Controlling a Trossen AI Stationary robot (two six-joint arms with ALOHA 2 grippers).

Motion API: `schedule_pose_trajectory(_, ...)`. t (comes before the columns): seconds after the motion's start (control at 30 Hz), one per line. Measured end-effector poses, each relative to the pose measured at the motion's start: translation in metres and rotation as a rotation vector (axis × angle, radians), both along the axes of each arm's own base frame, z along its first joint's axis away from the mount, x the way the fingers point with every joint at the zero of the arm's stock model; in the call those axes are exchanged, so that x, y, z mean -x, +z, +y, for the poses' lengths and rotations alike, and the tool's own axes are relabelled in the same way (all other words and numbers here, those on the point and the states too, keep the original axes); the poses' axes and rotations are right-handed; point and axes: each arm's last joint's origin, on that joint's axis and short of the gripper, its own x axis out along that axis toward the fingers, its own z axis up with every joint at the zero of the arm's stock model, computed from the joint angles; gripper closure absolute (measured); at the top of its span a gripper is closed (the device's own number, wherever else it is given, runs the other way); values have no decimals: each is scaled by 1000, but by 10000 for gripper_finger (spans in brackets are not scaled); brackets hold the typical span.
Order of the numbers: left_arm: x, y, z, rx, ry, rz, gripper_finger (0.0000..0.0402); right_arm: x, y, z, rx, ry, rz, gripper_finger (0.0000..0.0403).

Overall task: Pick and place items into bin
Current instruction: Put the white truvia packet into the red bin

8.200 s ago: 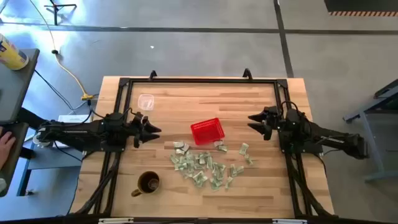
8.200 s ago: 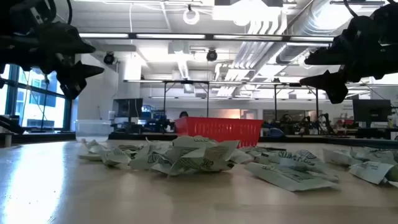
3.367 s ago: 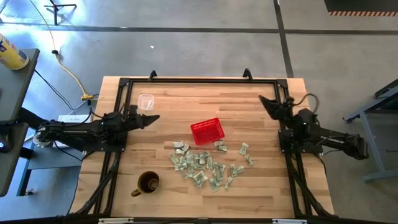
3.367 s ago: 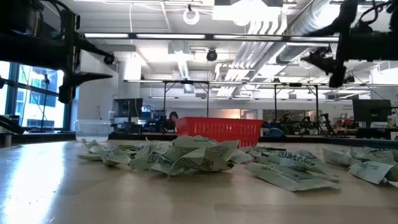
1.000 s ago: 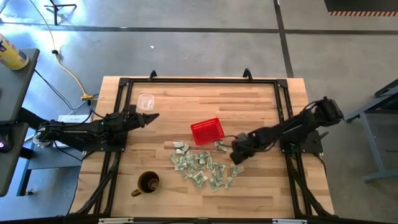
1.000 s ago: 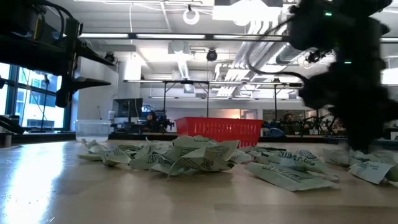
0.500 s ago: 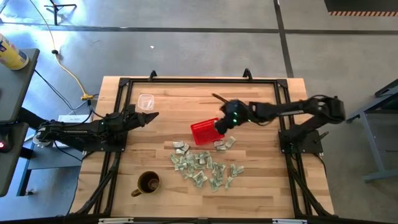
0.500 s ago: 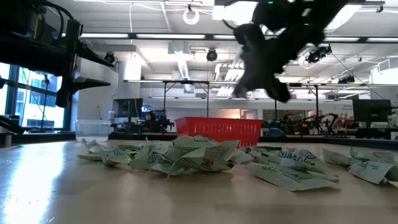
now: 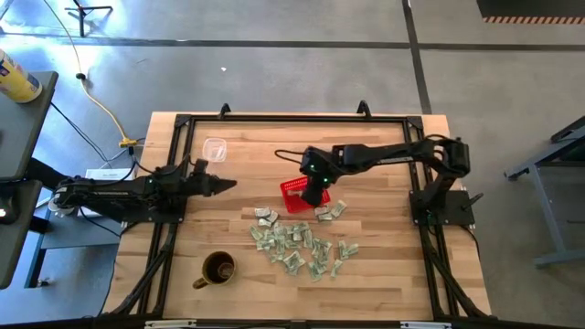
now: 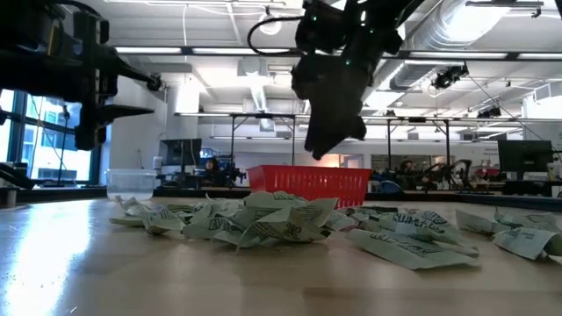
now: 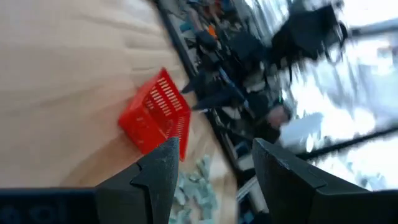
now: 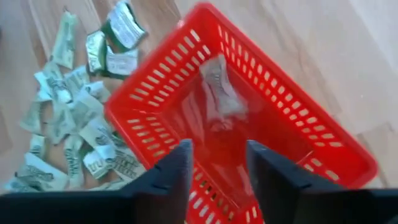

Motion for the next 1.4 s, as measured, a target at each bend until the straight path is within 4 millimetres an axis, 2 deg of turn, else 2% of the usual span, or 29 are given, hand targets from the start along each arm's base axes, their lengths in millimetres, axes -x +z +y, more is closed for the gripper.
schedule_pose_trajectory(0.13, -2, 12, -3, -165, -128, 9, 163, 12, 21, 9, 124, 9, 6, 193)
schedule_pose_trajectory(0.3, -10, 27, -4, -262, -173, 47, 163, 44, 48, 27, 357, -7, 116, 158)
schedule_pose_trajectory(0.43, -26, 23, -2, -301, -205, 207, 163, 68, 64, 38, 462, -54, 186, 148)
schedule_pose_trajectory(0.6, -53, 11, 0, -382, -275, 437, 163, 82, 69, 45, 480, -110, 233, 146)
schedule_pose_trajectory(0.8, -96, 9, 3, -533, -390, 611, 163, 95, 63, 50, 508, -128, 345, 146)
schedule_pose_trajectory(0.9, -112, 6, 4, -615, -475, 718, 163, 109, 51, 54, 520, -131, 406, 146)
schedule_pose_trajectory(1.03, -128, 7, 5, -660, -543, 791, 163, 128, 37, 62, 491, -196, 403, 146)
schedule_pose_trajectory(1.23, -135, 2, -2, -765, -660, 800, 163, 153, 17, 71, 451, -292, 365, 146)
schedule_pose_trajectory(1.4, -138, -9, -21, -844, -683, 860, 163, 164, -6, 75, 437, -314, 356, 146)
